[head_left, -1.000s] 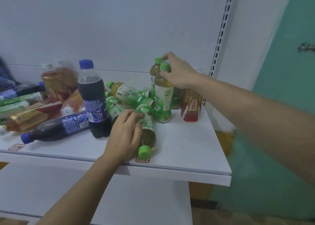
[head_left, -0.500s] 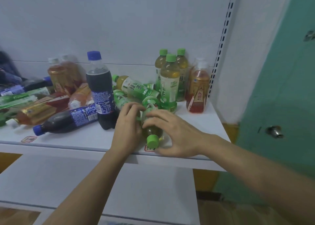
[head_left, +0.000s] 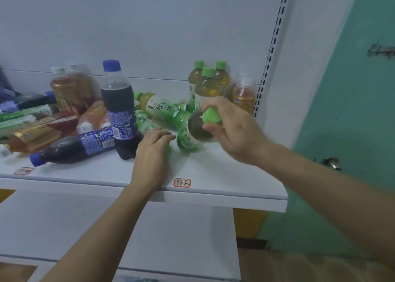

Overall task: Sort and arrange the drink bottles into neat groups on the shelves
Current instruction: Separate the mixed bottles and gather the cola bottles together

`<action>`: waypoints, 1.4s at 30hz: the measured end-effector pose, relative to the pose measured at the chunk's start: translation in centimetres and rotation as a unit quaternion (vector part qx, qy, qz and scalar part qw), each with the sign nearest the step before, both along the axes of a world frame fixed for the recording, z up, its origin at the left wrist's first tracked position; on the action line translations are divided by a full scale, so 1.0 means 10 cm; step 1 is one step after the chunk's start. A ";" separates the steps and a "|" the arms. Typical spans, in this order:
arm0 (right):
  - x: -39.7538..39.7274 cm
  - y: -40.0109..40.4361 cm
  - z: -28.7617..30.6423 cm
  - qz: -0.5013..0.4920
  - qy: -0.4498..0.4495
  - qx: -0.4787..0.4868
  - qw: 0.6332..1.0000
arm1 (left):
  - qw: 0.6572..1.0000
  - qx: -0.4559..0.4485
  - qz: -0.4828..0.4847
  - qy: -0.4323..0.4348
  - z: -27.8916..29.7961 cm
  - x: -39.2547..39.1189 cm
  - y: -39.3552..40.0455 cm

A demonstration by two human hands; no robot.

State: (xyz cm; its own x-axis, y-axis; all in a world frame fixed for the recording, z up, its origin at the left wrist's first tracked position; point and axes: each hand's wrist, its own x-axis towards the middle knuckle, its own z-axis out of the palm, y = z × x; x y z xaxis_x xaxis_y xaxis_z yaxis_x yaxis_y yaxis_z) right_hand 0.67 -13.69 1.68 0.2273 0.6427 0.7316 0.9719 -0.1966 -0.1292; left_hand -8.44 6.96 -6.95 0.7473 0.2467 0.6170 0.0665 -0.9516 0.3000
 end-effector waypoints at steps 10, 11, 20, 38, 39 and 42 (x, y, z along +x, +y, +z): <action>0.38 0.37 0.63 -0.094 0.105 -0.074 0.987 | 1.000 0.013 0.002 0.016 -0.01 0.00 -0.02; 0.39 0.37 0.63 -0.091 0.116 -0.063 0.987 | 1.000 0.012 0.000 0.017 0.00 0.00 -0.02; 0.27 0.39 0.74 -0.072 0.120 -0.078 0.987 | 0.996 -0.026 -0.053 -0.069 0.20 -0.30 0.00; -0.10 1.93 0.52 -0.273 0.136 -0.228 0.925 | 0.975 -0.182 -0.123 -0.030 0.67 -0.36 1.28; -0.04 2.01 0.48 -0.274 0.171 -0.215 0.922 | 0.974 -0.187 -0.128 -0.022 0.64 -0.34 1.34; 0.14 2.23 0.36 -0.291 0.228 -0.201 0.907 | 0.972 -0.195 -0.128 0.009 0.56 -0.33 1.49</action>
State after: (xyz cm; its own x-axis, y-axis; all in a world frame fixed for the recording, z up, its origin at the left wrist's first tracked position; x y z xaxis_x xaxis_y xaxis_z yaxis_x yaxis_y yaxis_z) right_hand 2.10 8.63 5.25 0.8340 0.5107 0.2088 0.5516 -0.7796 -0.2965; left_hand -11.71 21.86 -1.31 0.8243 0.2643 0.5007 -0.1489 -0.7520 0.6421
